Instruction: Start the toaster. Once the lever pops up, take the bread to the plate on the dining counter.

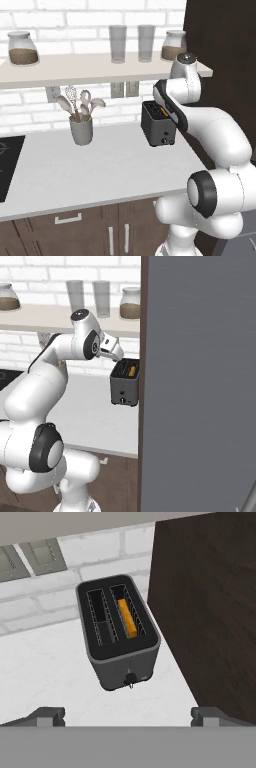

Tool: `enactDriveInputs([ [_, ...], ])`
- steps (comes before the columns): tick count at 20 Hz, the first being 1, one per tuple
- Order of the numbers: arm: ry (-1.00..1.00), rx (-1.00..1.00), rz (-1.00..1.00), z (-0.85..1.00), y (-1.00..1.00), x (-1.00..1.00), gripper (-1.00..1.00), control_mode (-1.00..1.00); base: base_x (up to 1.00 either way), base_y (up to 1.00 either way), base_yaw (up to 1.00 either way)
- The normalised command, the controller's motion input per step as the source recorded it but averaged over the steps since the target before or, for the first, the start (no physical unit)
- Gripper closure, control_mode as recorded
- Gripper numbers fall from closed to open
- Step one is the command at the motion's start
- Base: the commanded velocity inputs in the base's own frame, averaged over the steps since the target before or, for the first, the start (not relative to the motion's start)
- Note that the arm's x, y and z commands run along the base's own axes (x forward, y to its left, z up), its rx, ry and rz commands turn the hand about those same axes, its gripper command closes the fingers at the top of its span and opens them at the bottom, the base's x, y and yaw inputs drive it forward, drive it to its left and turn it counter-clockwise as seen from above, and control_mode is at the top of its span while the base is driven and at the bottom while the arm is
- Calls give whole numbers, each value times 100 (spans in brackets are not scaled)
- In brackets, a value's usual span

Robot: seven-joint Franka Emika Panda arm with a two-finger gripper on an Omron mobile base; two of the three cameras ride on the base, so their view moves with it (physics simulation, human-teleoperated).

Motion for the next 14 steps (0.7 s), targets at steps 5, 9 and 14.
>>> enactDriveInputs([
  [5, 0, 0, 0, 0, 0, 0, -100, -100, 0, 0, 0],
  [9, 0, 0, 0, 0, 0, 0, -100, -100, 0, 0, 0],
  [14, 0, 0, 0, 0, 0, 0, -100, -100, 0, 0, 0],
])
